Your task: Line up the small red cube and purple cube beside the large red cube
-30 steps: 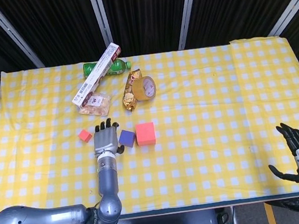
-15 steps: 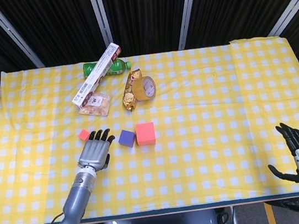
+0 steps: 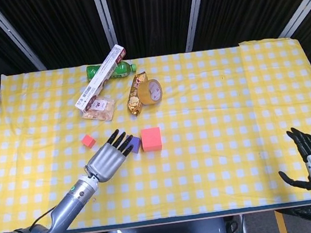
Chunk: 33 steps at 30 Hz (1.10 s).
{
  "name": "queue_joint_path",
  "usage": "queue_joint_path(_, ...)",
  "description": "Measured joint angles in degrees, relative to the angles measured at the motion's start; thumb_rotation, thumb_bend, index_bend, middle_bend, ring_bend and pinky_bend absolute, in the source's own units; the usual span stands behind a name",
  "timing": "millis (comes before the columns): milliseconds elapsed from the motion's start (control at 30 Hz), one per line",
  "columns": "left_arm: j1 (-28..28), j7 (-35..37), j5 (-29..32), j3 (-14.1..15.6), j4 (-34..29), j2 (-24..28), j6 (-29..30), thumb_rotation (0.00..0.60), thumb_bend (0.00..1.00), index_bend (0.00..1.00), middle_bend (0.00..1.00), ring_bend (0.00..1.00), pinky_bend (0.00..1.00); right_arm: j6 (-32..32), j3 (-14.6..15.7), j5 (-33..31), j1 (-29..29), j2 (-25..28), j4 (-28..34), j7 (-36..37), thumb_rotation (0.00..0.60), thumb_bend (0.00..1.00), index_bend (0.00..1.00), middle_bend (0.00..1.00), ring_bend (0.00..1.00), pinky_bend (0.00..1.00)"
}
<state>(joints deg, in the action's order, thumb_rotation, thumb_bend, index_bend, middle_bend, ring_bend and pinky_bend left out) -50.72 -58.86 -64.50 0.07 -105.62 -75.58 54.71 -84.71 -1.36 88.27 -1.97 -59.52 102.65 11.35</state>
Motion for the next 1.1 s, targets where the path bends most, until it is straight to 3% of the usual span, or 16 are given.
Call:
queue_joint_path(133,-1.2,1.6,-10.9,3.2,5.4,0.6,-3.2,0.600,0.62,0.13,0.00,0.00,0.00,-0.2,-0.1,0.0,0.0,0.0,-0.1,0.2,0.600,0.31,0.00,0.00,0.00,0.00)
queue_joint_path(333,-2.0,4.2,-19.4,6.3,11.4,0.6,-4.5,0.600,0.62,0.13,0.00,0.00,0.00,-0.2,-0.1,0.0,0.0,0.0,-0.1,0.4,0.600,0.31,0.00,0.00,0.00,0.00)
queue_joint_path(1100,-1.9,5.3,-32.3,8.7,24.6,-4.1,-5.3,0.600,0.62,0.12,0.00,0.00,0.00,-0.3,0.0,0.3,0.0,0.0,-0.1,0.5,0.600,0.31,0.00,0.00,0.00,0.00)
